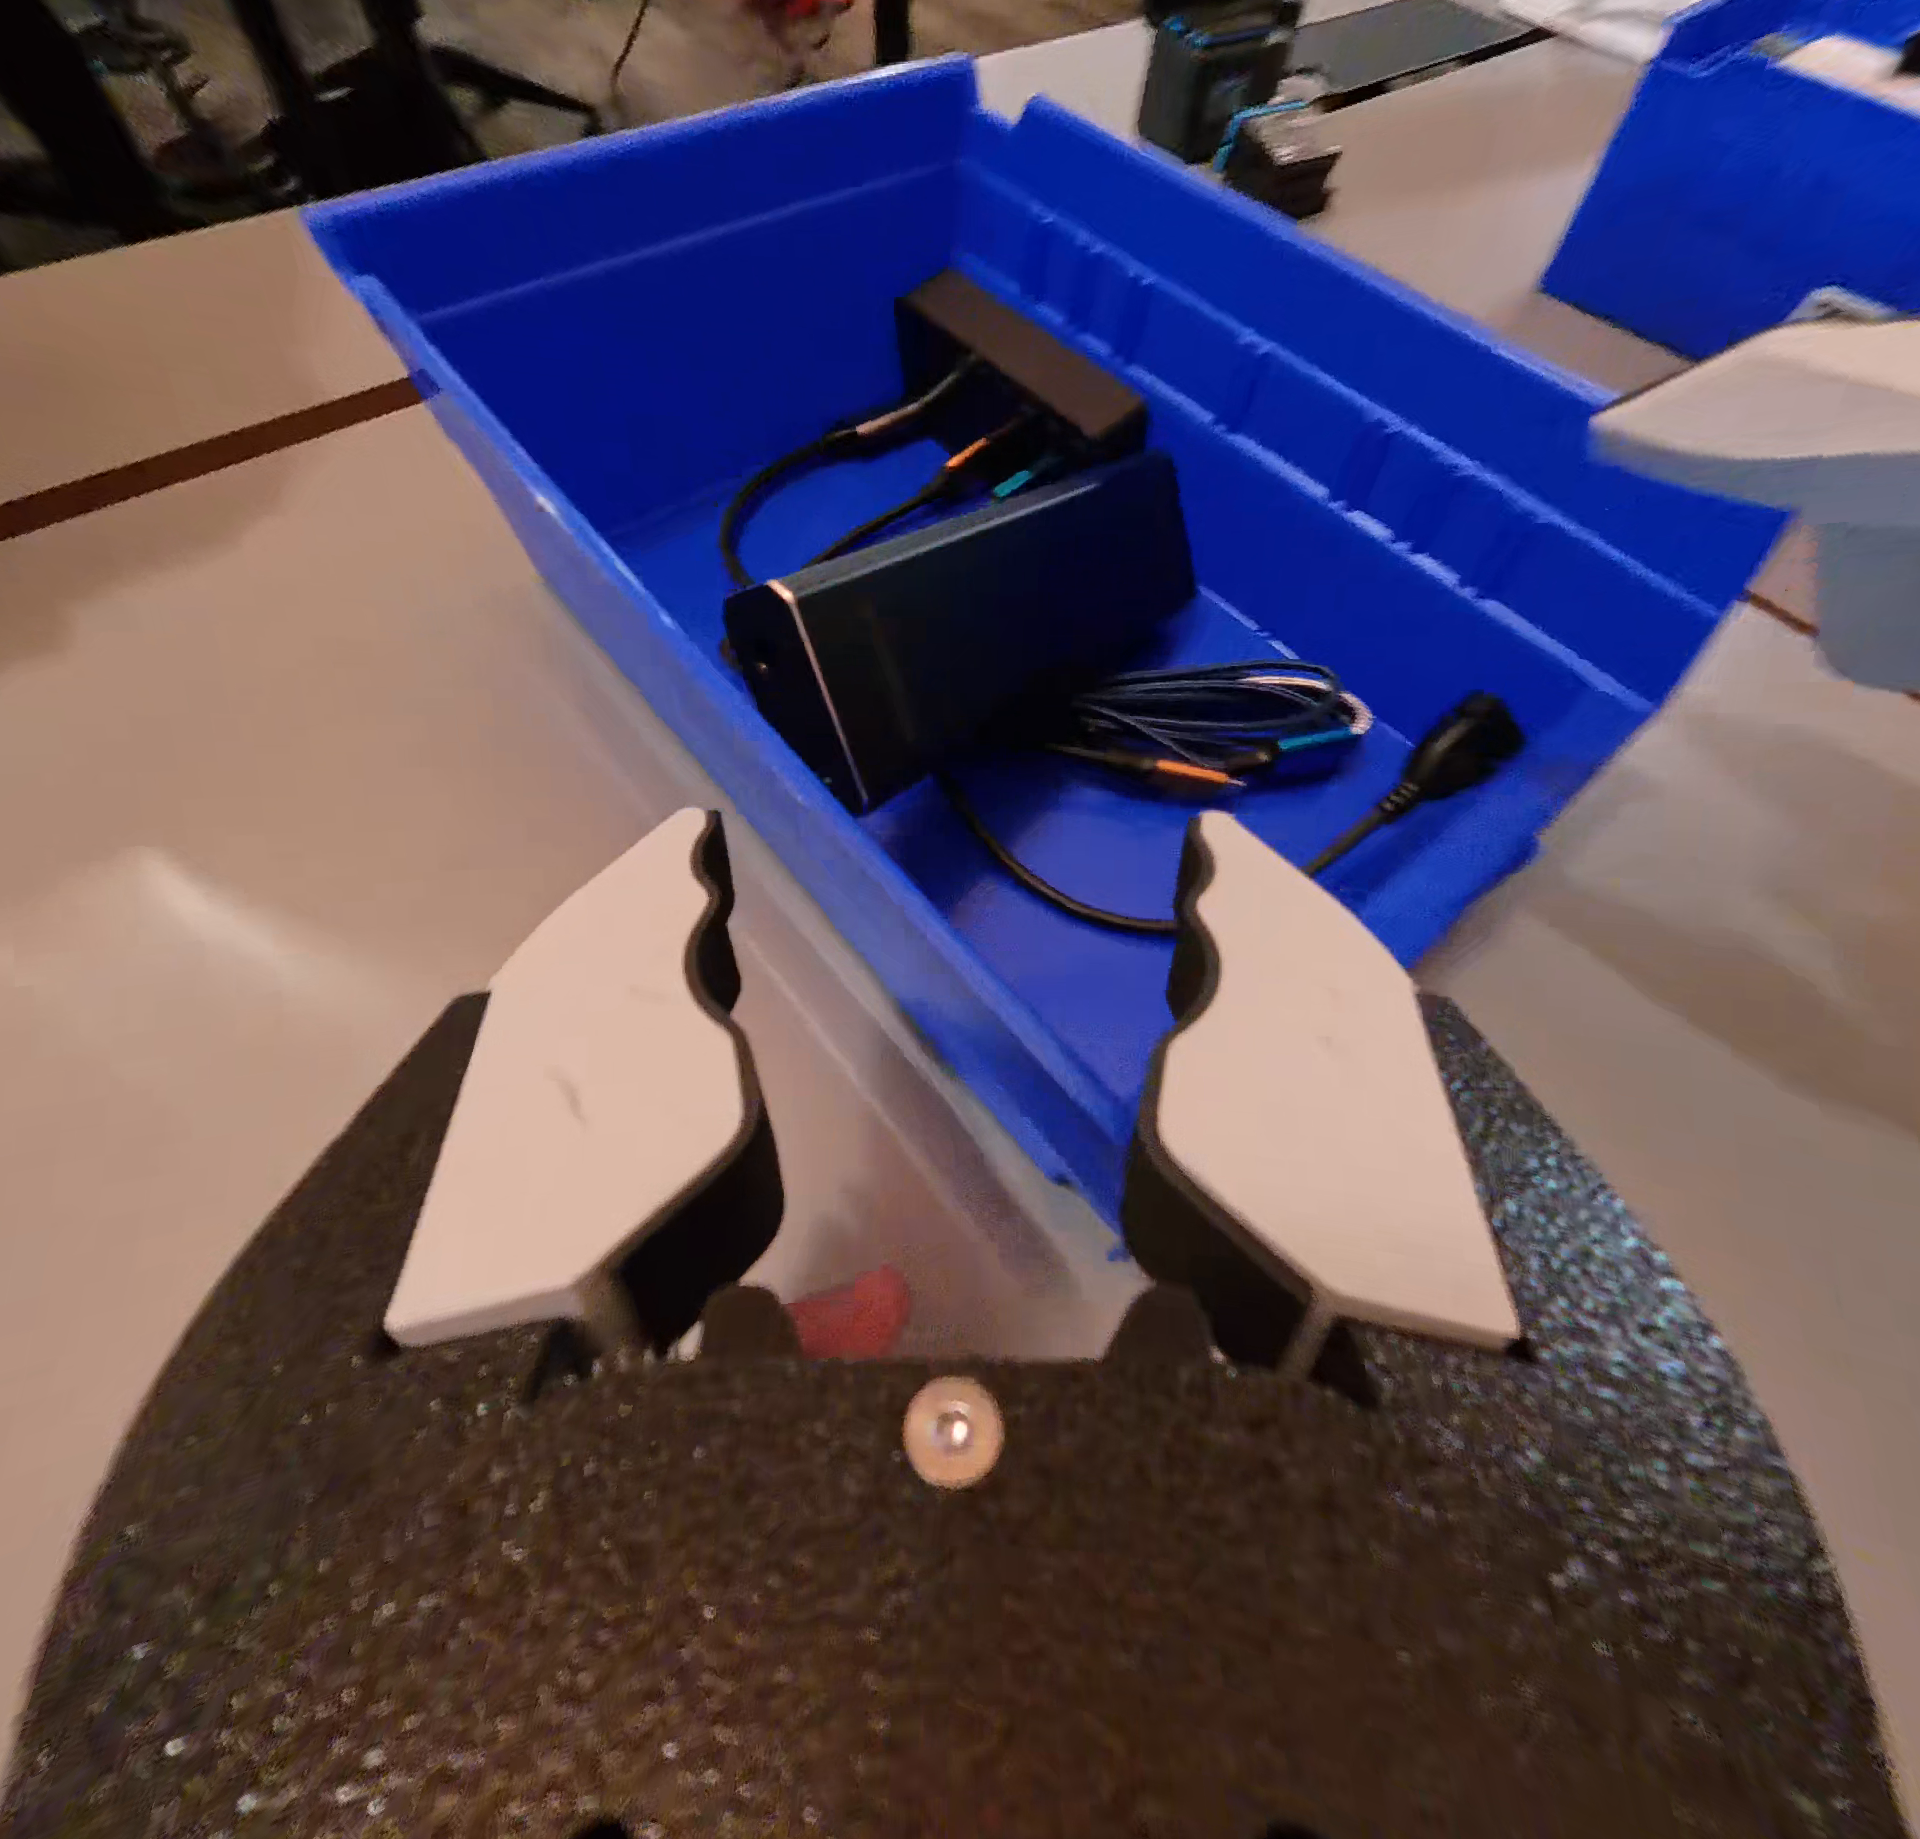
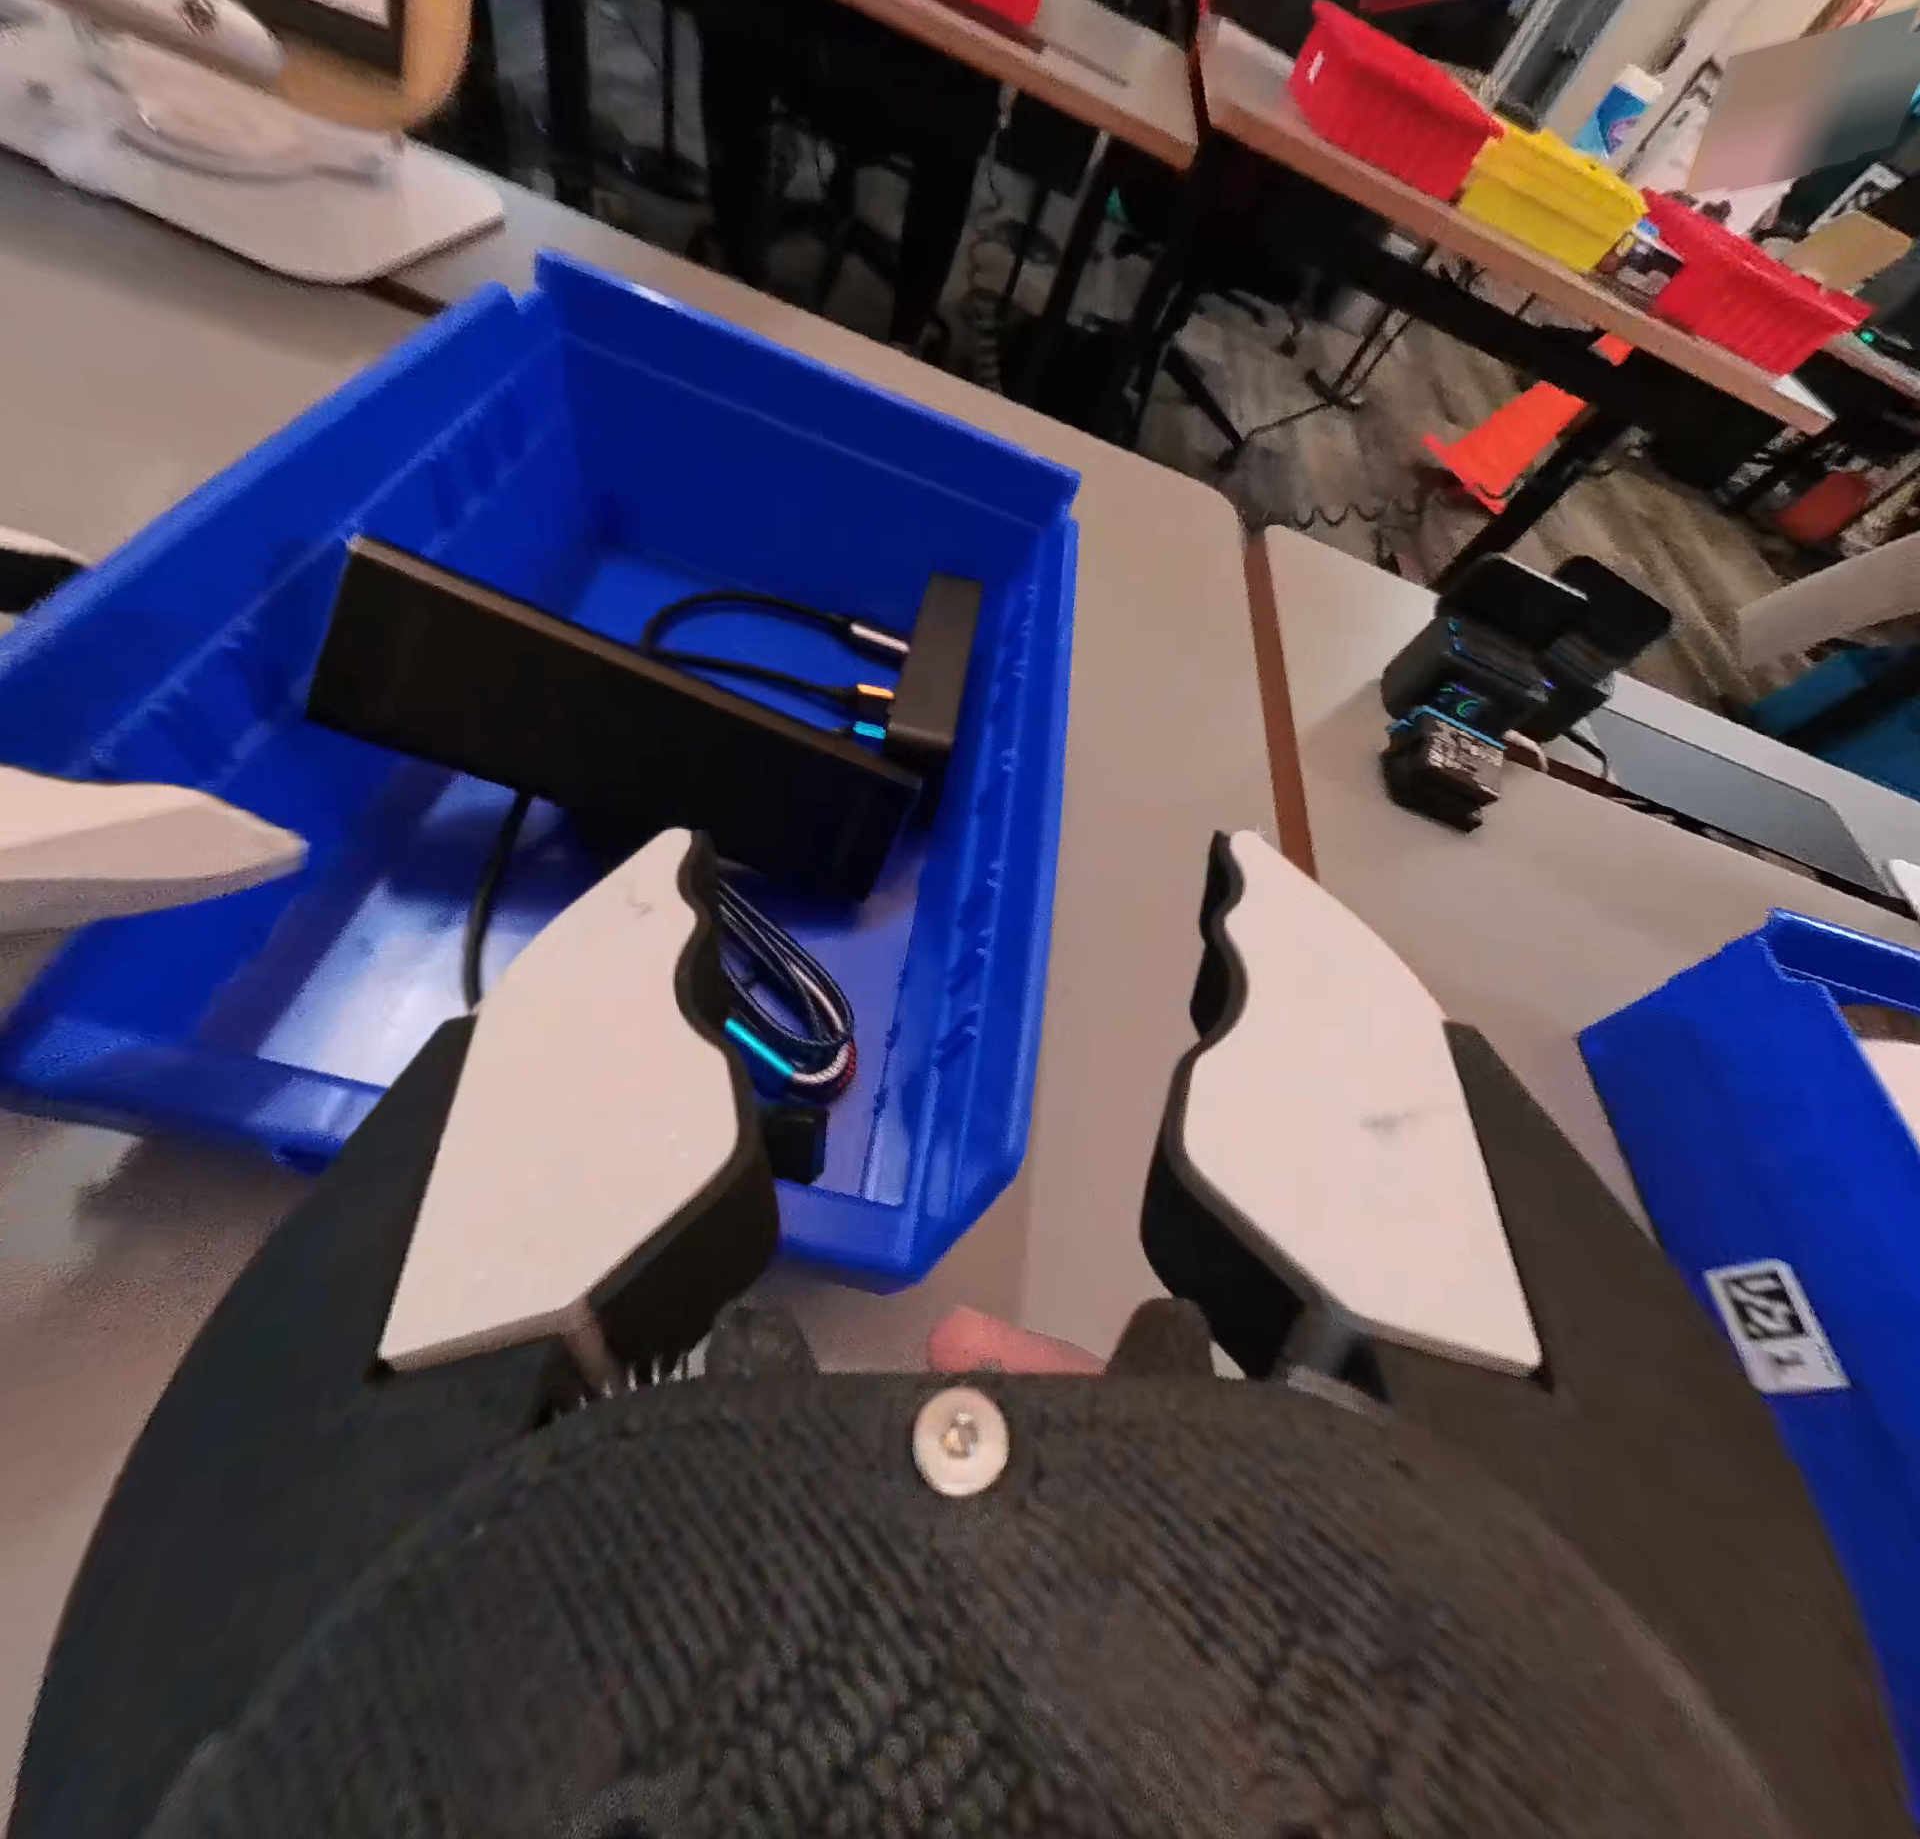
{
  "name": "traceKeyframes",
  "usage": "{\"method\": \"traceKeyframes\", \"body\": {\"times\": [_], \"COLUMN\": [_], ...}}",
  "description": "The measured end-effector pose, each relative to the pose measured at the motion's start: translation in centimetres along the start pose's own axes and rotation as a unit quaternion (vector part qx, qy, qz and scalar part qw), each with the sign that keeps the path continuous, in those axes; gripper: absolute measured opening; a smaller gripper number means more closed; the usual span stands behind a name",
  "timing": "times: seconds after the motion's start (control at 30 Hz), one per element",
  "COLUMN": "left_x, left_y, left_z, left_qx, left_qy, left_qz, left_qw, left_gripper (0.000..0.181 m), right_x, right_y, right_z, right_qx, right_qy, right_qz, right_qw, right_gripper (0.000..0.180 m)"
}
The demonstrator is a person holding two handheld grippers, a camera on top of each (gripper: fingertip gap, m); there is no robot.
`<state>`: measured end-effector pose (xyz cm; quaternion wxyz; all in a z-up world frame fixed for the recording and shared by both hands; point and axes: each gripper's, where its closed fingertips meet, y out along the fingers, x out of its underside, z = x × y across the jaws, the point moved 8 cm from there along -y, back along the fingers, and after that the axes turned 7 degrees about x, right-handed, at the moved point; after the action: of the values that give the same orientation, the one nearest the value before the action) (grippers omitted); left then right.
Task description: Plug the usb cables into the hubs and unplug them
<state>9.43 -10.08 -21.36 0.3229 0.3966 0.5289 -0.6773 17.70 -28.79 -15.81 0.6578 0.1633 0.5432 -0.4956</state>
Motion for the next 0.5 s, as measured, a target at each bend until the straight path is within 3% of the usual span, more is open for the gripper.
{"method": "traceKeyframes", "body": {"times": [0.13, 0.3, 0.5], "left_x": [0.4, 1.3, 5.3], "left_y": [1.4, -2.2, -11.1], "left_z": [-1.1, -6.7, -11.7], "left_qx": [-0.049, -0.115, -0.080], "left_qy": [0.058, 0.052, 0.073], "left_qz": [-0.015, 0.009, 0.013], "left_qw": [0.997, 0.992, 0.994], "left_gripper": [0.056, 0.008, 0.005], "right_x": [-0.7, -2.4, -4.8], "right_y": [-0.5, -1.7, -2.4], "right_z": [-1.2, -3.5, -9.3], "right_qx": [-0.044, -0.085, -0.195], "right_qy": [0.001, -0.015, -0.016], "right_qz": [0.021, 0.061, 0.095], "right_qw": [0.999, 0.994, 0.976], "right_gripper": [0.091, 0.091, 0.090]}}
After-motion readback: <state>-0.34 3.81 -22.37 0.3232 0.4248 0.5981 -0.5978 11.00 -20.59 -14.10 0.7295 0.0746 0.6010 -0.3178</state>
